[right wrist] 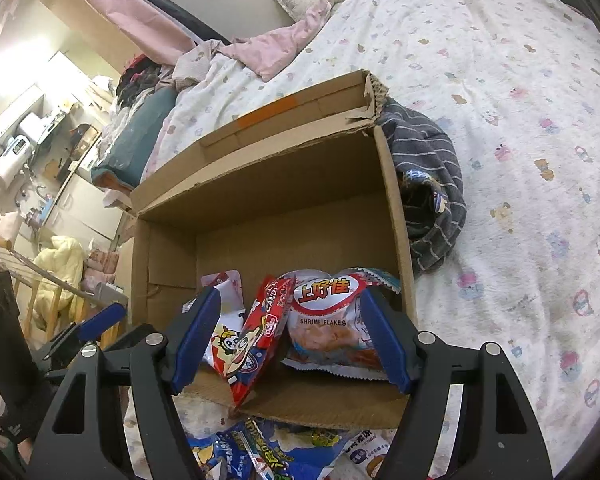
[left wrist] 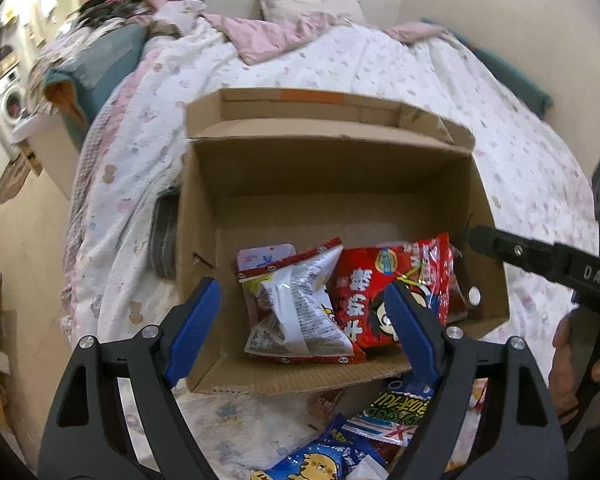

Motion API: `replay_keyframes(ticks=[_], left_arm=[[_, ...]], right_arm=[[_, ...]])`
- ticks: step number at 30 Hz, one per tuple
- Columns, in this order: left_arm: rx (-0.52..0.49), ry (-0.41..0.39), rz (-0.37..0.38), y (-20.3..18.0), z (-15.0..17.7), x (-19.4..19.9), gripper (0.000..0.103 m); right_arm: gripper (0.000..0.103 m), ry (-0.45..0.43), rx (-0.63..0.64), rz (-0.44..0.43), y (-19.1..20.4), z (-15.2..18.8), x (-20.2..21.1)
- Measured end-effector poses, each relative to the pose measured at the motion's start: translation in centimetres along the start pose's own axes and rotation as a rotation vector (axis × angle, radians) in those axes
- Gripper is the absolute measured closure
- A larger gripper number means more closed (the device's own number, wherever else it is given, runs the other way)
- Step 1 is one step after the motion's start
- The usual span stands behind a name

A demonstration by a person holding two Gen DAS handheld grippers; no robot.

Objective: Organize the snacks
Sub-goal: 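Open both tools to drop the packets into the box and withdraw, then move both tools from the box down toward the snacks on the bed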

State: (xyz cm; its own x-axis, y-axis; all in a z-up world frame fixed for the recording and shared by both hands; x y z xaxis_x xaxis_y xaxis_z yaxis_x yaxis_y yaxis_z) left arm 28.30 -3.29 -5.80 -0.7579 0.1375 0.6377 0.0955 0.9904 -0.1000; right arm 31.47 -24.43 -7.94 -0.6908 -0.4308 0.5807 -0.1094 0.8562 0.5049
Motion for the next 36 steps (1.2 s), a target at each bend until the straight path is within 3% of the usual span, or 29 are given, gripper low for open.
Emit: replay_keyframes(ticks=[7,21,36], left_arm=[[0.094,-0.025,-0.016,1.6,-0.3,1.7,0.013],[0.074,-0.033,-0.097,2.8,0.9,4.1,0.013],[0.086,0.004,-0.118,2.9,4.2,6.8,0.013]], right_arm=[[0.028,-0.034,-0.022,0.005,-0.5,-0.1,2.1],[0.028,-0.053,0.050,0.027,0.7,1.0,5.9],[0.028,-0.038,0.010,0.032,-0.2,4.1,9.9]])
Point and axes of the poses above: each gripper's, at about its wrist camera, not at the fingertips, and x roughly against the way its jaws point, y to its left, z to its underside, the point moved 5 cm from there along -x, roughly the way its jaws point, and after that the axes turned 14 degrees about -y, right-handed, at the moved point
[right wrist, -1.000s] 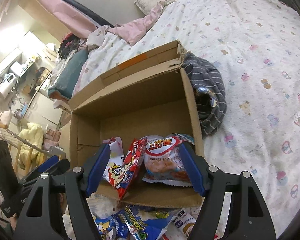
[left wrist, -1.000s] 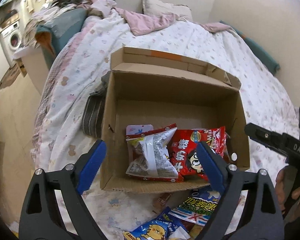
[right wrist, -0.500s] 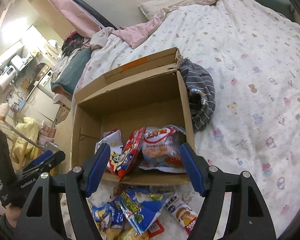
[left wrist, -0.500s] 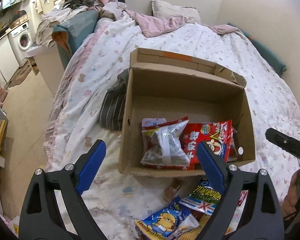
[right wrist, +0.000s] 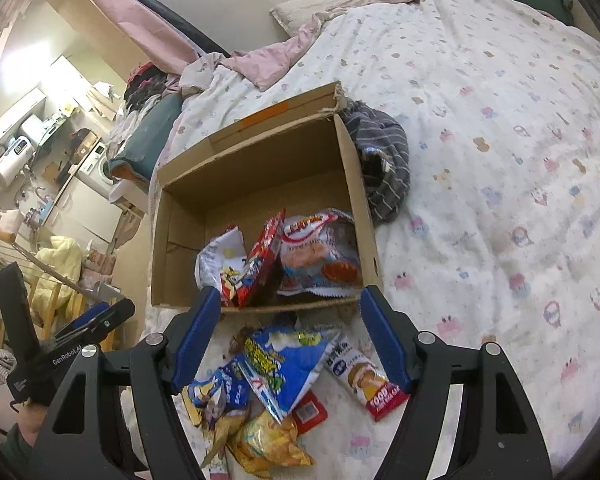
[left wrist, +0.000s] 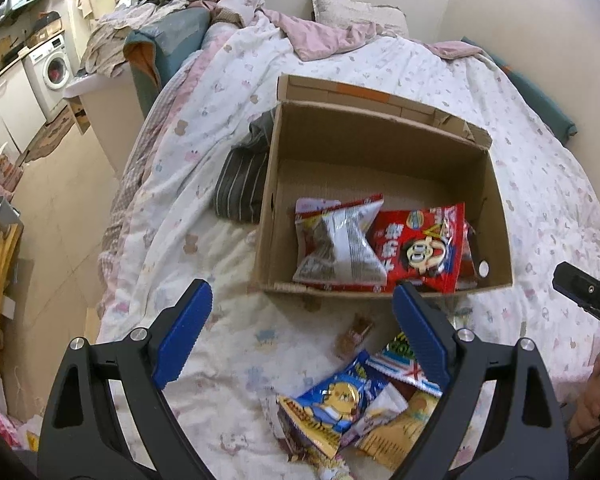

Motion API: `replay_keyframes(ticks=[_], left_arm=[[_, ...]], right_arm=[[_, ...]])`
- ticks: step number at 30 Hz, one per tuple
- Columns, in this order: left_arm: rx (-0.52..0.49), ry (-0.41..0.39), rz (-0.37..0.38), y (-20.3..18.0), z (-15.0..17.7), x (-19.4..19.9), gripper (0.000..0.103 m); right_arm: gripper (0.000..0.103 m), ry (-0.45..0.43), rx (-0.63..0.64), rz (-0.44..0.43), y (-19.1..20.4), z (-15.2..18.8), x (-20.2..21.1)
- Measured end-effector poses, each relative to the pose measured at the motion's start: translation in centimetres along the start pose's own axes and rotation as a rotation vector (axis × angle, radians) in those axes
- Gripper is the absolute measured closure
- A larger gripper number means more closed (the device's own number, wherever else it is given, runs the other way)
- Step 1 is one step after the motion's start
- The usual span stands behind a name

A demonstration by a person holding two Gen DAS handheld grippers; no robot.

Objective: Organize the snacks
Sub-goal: 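Move both tools from the box down toward the snacks on the bed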

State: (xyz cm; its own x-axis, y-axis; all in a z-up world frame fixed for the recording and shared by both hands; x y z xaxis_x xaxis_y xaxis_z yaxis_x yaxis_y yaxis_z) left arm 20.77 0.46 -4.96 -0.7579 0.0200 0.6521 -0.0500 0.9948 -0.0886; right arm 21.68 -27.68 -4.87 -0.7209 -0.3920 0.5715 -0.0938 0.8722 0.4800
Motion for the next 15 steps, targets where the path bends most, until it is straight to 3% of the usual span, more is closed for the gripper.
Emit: replay_keyframes(ticks=[10,15], left_arm=[[0.056,0.081,-0.035,2.2,3.0,-0.1,0.013],[0.057,0.200,-0.015,2.8,5.7,-1.5,0.013]], right_arm=[[0.028,0.051,-0.039,0.035,-2.0,2.7,0.7],[0.028,0.077,-0.047,0.068,-3.3,3.7,0.7]])
Point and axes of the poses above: each gripper's, at about its wrist camera, not at the fingertips, and x roughly against the way its jaws point, y to its left, z to its underside, the point moved 5 cm from there along -x, roughly the way its jaws point, and after that the axes turned 14 degrees about -y, right-handed, at the moved point
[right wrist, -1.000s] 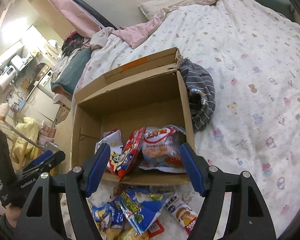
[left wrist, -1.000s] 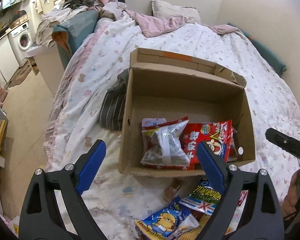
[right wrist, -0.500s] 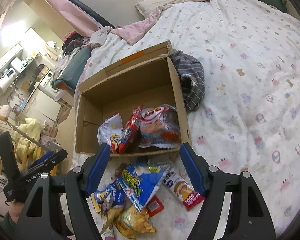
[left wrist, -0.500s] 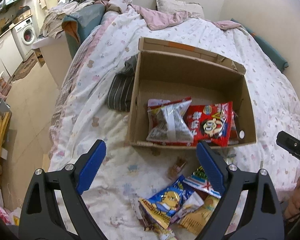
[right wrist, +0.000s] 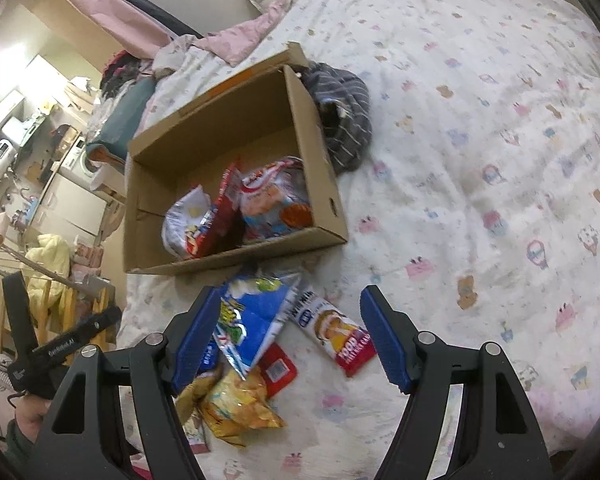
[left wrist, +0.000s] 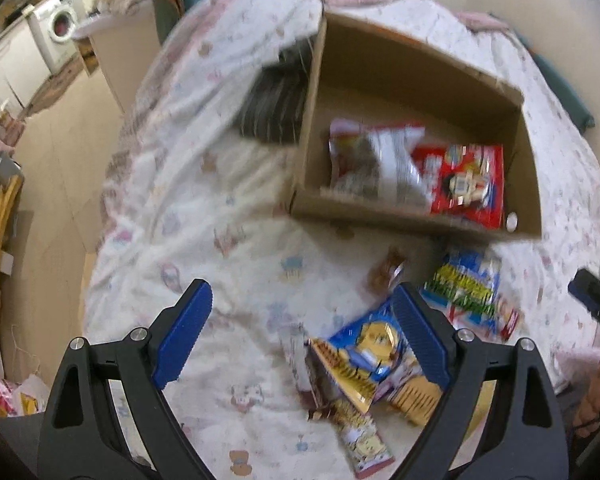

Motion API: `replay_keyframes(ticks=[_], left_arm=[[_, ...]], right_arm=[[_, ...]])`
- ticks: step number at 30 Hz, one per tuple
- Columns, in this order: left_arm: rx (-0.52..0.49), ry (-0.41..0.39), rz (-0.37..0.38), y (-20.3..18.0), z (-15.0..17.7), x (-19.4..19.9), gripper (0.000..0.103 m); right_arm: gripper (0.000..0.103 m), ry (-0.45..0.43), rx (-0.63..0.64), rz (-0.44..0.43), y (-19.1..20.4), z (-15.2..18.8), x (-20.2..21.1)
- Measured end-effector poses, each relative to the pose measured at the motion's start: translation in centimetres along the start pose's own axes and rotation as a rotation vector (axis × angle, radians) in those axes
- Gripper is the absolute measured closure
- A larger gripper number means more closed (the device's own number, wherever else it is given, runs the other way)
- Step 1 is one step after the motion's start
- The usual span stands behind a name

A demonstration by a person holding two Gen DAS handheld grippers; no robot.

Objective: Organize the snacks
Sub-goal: 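Move both tools from the box down toward the snacks on the bed, then grasp the blue cartoon snack bag with the left tool while the right tool grasps the white rice-cake bar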

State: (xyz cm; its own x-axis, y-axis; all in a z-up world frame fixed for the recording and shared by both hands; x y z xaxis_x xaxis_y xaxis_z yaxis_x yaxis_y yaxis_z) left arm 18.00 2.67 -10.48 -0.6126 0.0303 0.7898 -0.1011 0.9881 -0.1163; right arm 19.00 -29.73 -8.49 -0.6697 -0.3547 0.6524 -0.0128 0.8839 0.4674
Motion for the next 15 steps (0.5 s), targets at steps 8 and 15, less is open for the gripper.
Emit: replay_keyframes(ticks=[8,15], left_arm=[[-0.147,0.130,0.084,-3.5,2.9,-2.7,0.016],[-0.234,0.231,0.105,-6.2,4.6,-4.8,0.026]], right_arm=[[0.028,0.005,-0.030,0.004,-0.4,0.0,-0.1],[0.028,0.005,-0.023,0.005,-0.5,-0.1,0.0]])
Point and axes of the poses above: each gripper's, at about its wrist camera, not at the fingertips, and x roughly against the way its jaws point, y to its left, z to its underside, the point moved 5 cm from there along -x, roughly the way its jaws point, and after that the axes turned 14 degrees about -y, right-handed, at the moved point
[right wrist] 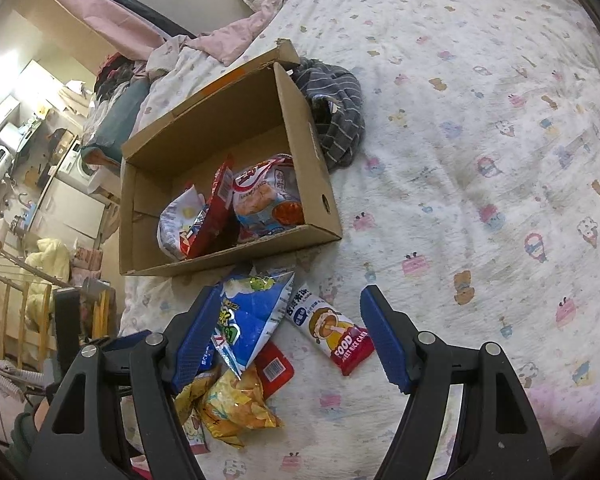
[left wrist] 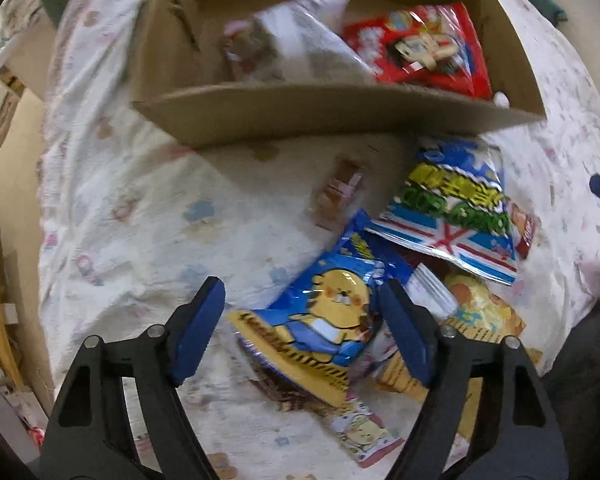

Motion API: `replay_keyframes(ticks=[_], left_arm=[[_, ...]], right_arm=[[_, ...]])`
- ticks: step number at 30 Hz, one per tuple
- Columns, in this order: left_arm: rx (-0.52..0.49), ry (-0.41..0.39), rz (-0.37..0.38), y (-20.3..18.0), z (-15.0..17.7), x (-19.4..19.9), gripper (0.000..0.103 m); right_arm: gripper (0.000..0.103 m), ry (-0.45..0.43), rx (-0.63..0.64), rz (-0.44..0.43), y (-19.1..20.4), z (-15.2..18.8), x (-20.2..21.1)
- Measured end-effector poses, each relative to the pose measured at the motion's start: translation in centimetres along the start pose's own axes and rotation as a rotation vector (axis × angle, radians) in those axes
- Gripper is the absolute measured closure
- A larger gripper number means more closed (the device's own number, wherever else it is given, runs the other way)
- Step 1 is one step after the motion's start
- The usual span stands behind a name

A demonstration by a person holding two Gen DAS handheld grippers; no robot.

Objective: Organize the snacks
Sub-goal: 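Grasp the blue cartoon snack bag with the left tool while the right tool grasps the white rice-cake bar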

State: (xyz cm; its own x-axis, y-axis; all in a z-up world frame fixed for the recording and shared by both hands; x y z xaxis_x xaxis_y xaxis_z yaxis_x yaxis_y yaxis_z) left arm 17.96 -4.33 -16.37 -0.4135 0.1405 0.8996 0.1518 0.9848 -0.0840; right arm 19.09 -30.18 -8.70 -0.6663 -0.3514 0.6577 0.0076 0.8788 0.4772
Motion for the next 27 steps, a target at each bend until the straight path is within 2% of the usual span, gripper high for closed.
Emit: replay_keyframes(ticks=[4,10,12,13,14,17,23,27], left_arm=[[-0.078,0.020,-0.002,-2.0,0.6,-0.9,0.026],[-0.087,0.052,0.012,-2.5,0.5,-2.5,0.026],[-0.087,0.057,0.027,-2.8,0.5,-2.8,0.034],[-0.083,0.059,0.049,-3.0,0.5,-2.8,0.061],[-0.075,0.072,0.086,-3.1,0.6,-2.9,0.068],[-0.110,0.036,0.091,-3.6,0.6,-1.7,0.079],[-0.020,-0.041,0.177,-2.7,0.3,2.8,0.082],[0.034,-0.134,0.134,0.0,-0.6,5.9,0.082]], right_arm=[[0.028,-0.005,-0.020,0.002,-0.6,-0.2,0.3],[0.028,-0.001,-0.024,0.009,-1.0,-0.2,0.2],[0.028,0.002,-0.019,0.011,-0.9,-0.2,0.1],[0.028,0.002,-0.017,0.013,-0.9,-0.2,0.1],[0.028,0.003,-0.015,0.015,-0.8,-0.2,0.0],[0.028,0.005,-0.006,0.020,-0.8,-0.1,0.0],[0.028,0.010,-0.025,0.031,-1.5,0.0,0.0],[0.028,0.057,-0.036,0.084,-2.5,0.6,-0.8]])
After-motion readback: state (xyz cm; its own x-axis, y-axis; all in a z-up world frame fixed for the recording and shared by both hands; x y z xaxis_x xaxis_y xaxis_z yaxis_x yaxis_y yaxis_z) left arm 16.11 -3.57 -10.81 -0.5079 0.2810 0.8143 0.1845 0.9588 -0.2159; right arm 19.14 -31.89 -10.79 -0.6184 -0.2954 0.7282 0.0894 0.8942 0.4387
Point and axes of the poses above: each gripper's, at about its wrist camera, not at the fingertips, and x roughly against the way its jaws point, y to its left, z to its underside, the point moved 5 cm from there along -x, roughly the way its jaws point, and after that the axes turned 14 degrees about -y, right-handed, at the moved point
